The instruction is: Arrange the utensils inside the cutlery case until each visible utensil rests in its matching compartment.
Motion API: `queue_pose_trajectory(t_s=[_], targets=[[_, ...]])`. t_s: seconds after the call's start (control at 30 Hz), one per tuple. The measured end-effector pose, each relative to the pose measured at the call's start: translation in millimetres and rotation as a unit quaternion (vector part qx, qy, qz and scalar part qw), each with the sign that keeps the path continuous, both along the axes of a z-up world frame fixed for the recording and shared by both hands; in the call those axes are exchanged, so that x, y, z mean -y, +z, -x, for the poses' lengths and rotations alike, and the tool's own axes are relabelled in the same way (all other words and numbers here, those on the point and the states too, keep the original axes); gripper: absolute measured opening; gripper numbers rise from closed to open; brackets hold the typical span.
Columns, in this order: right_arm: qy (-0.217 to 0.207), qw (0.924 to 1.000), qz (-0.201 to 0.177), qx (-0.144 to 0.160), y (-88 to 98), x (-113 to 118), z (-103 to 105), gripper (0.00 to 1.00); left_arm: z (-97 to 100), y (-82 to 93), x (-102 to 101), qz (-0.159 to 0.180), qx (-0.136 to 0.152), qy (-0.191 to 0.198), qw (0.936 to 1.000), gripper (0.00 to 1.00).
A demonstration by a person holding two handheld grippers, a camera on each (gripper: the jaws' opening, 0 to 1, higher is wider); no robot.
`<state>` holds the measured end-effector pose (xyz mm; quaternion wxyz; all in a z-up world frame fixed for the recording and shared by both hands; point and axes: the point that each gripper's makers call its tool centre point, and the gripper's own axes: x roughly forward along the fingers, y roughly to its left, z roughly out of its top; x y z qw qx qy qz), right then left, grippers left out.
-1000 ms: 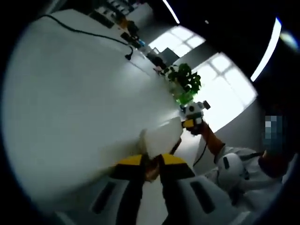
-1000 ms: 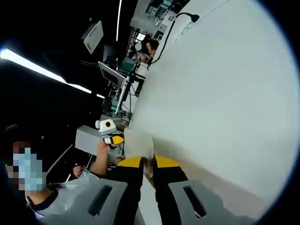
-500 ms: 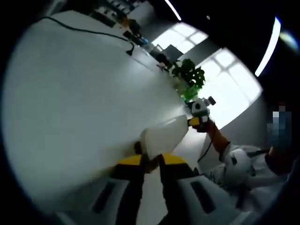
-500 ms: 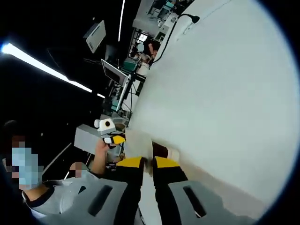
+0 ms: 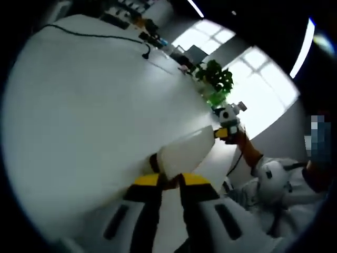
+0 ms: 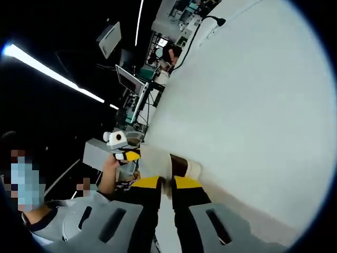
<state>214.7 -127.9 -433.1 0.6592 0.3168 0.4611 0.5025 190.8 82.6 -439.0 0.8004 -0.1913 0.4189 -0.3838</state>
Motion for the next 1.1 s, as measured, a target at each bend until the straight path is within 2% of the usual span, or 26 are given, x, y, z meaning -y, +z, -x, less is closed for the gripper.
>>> queue_pose_trajectory(t_s=[0.13, 0.53, 0.67, 0.83, 1.1], targets=[[-0.002, 1.0000, -0.005, -0.007, -1.8, 1.0, 1.1, 0.06, 1.0, -1.1, -2.6, 0.000, -0.007, 0.005, 1.0000, 0.14], [-0.029, 0.9994, -0.014, -0.013, -0.9, 2.5, 1.9, 0.06, -8.0, 0.4, -9.8, -0.030, 0.011, 0.012, 0.9994, 0.13], [-0.039, 0.9992, -0.011, -0.006, -0.6, 2.5, 2.5, 0.06, -12.0, -2.6, -7.8, -0.047, 0.016, 0.005, 0.9988, 0.13], [-0.043, 0.9990, -0.004, 0.003, -4.3, 2.5, 5.5, 0.06, -14.8, -0.3, -7.6, -0.051, 0.019, 0.008, 0.9985, 0.13], [-0.038, 0.9992, -0.007, -0.001, -3.6, -1.7, 9.5, 0.06, -19.1, 3.0, -7.5, -0.078, 0.023, 0.002, 0.9967, 0.14]])
